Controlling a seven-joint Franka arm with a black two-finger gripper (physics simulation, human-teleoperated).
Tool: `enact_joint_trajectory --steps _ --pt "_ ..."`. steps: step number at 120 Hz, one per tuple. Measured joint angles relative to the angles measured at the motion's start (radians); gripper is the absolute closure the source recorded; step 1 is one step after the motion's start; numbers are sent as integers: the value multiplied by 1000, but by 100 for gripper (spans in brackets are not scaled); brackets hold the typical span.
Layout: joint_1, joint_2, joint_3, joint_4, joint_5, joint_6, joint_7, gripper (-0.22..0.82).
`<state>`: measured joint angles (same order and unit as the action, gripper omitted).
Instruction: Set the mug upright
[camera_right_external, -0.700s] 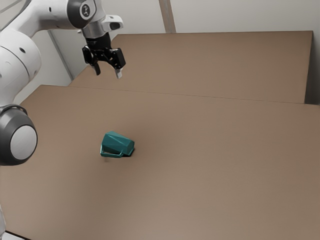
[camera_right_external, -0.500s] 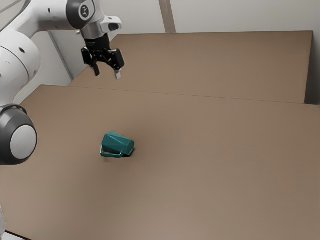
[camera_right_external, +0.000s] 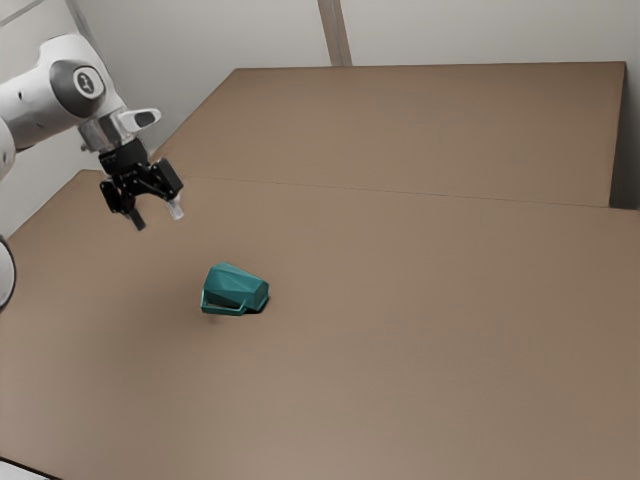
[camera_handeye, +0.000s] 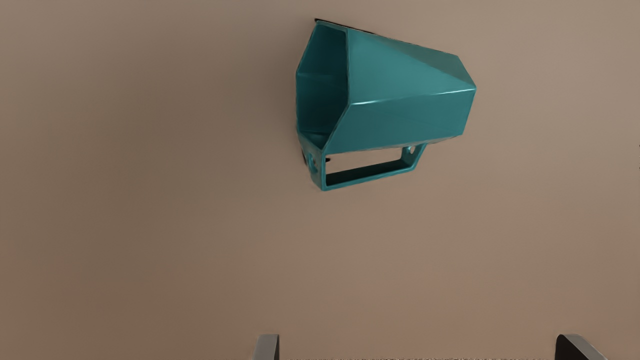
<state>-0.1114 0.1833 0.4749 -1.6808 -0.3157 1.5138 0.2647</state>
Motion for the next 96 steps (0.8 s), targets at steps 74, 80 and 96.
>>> enact_joint_trajectory --steps 74,80,96 --pt "30 209 40 -92 -337 240 377 0" --pt "30 213 40 -94 -360 251 402 0" --pt "32 228 40 -114 -414 267 458 0"
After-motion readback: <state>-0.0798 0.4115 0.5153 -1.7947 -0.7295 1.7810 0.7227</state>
